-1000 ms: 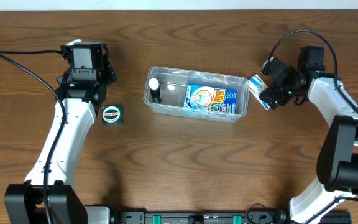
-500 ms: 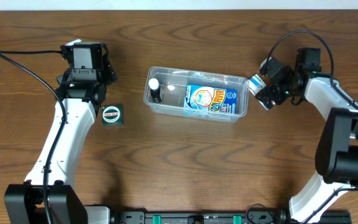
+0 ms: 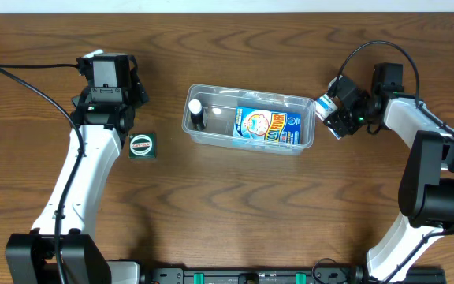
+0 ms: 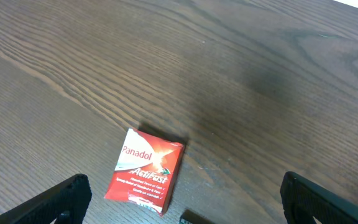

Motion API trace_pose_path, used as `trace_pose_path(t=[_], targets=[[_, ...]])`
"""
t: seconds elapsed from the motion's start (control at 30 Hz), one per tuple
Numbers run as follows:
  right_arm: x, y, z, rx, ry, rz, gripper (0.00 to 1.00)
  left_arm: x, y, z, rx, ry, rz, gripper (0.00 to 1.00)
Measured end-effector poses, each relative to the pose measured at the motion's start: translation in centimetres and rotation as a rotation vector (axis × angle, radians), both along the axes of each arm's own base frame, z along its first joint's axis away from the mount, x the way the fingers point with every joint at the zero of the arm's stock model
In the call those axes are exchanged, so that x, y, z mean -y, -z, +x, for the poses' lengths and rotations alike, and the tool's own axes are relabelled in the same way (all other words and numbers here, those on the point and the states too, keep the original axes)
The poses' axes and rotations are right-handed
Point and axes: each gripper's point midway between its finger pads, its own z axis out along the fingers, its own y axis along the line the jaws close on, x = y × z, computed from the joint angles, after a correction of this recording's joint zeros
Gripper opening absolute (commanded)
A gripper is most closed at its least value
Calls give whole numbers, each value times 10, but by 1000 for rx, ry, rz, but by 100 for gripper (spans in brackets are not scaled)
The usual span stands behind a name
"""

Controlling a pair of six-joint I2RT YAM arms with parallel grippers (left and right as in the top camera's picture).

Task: Pack container
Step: 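Lift the white box with the right gripper and carry it over the container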

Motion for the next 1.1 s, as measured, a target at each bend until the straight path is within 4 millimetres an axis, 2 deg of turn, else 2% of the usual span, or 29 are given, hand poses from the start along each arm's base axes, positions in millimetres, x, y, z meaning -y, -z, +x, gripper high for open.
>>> trace_pose_path(t=[0.07, 0.37, 0.4, 0.5, 0.6, 0.83, 0.97, 1.1], targets=[[0, 0, -1, -2, 1, 1, 54, 0, 0, 0, 0, 0, 0, 98], [0, 1, -2, -13, 8, 0, 46, 0, 0, 0, 0, 0, 0, 98], [1, 0, -2, -13, 13, -4, 42, 0, 0, 0, 0, 0, 0, 98], [5, -8, -1, -5, 40, -20, 40, 0, 0, 0, 0, 0, 0, 98], [8, -32, 4, 50, 55, -35, 41, 0, 0, 0, 0, 0, 0, 98], [4, -128, 18, 281, 53, -50, 41, 0, 0, 0, 0, 0, 0, 98], [-20, -167, 13, 369, -3, -38, 40, 0, 0, 0, 0, 0, 0, 98], [-61, -187, 3, 415, -96, -9, 38, 0, 0, 0, 0, 0, 0, 98]])
